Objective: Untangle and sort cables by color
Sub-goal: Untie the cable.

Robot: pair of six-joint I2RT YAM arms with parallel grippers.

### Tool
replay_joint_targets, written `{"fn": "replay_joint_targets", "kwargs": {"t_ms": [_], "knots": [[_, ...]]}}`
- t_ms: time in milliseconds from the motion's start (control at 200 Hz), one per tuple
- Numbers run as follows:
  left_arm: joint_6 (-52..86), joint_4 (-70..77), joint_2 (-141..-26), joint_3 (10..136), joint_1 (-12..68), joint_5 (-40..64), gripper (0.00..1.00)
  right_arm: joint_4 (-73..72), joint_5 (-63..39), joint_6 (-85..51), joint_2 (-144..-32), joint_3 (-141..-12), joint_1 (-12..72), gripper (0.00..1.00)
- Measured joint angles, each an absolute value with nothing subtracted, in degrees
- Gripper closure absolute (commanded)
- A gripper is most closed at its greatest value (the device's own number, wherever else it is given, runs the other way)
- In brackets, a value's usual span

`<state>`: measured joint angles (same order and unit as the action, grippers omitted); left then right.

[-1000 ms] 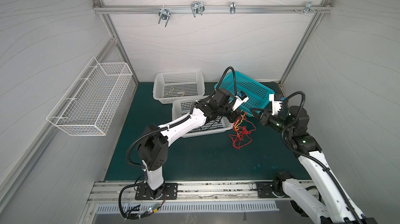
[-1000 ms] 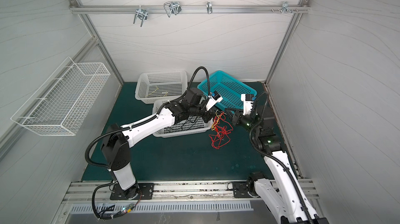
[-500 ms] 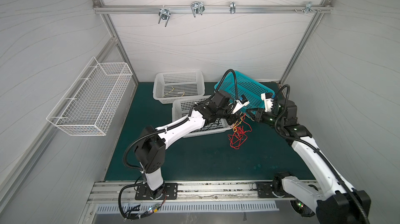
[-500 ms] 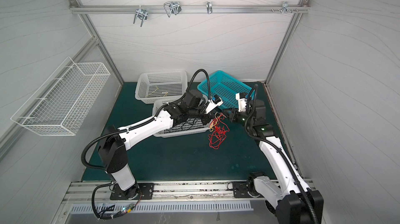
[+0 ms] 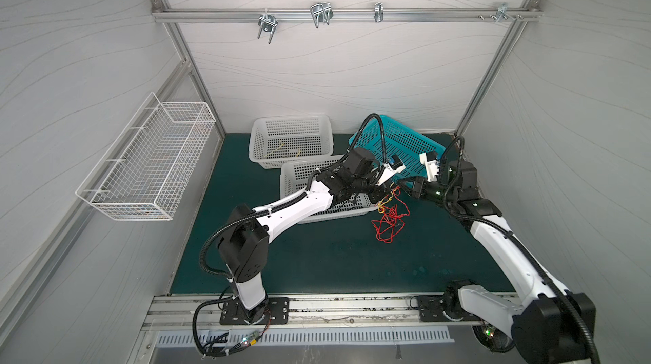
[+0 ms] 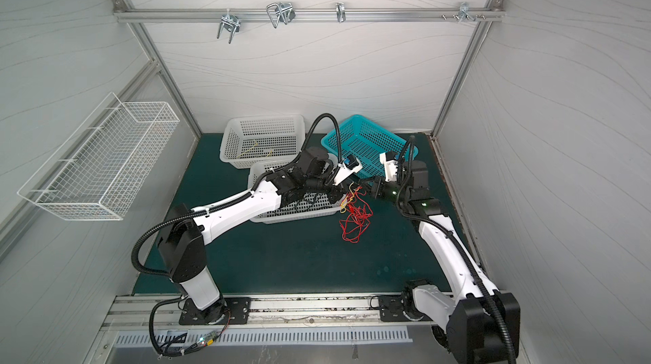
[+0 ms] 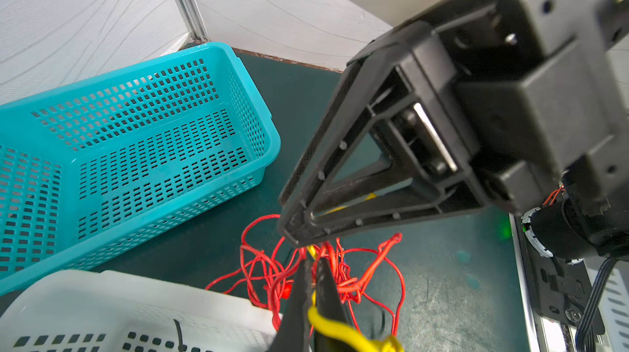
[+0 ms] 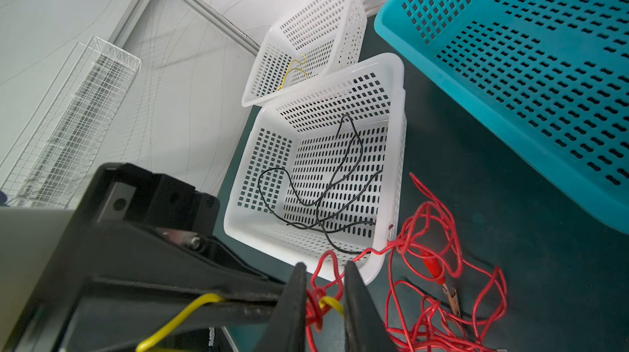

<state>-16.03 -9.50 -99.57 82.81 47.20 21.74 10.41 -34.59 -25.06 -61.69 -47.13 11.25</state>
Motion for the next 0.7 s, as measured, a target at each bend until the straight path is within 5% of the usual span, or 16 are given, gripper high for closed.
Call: {"fn": "replay_joint_targets", "kwargs": {"t_ms": [215,405,700], "knots": [[-16.1,-9.5,-99.6,82.8,47.2,21.1,1.00,9.5,-36.8,-25.1,-62.9,-47.1,11.3,0.85],[-16.1,-9.6,-99.6,82.8,47.2,19.9,1.00,8.9,-38.6,-25.6,-63.3,-47.2,11.3,1.00],[-16.1,-9.6,-99.6,82.8,47.2,17.7,1.00,9.1,-37.3,-25.6,-62.5,-47.0,11.3,1.00]]}}
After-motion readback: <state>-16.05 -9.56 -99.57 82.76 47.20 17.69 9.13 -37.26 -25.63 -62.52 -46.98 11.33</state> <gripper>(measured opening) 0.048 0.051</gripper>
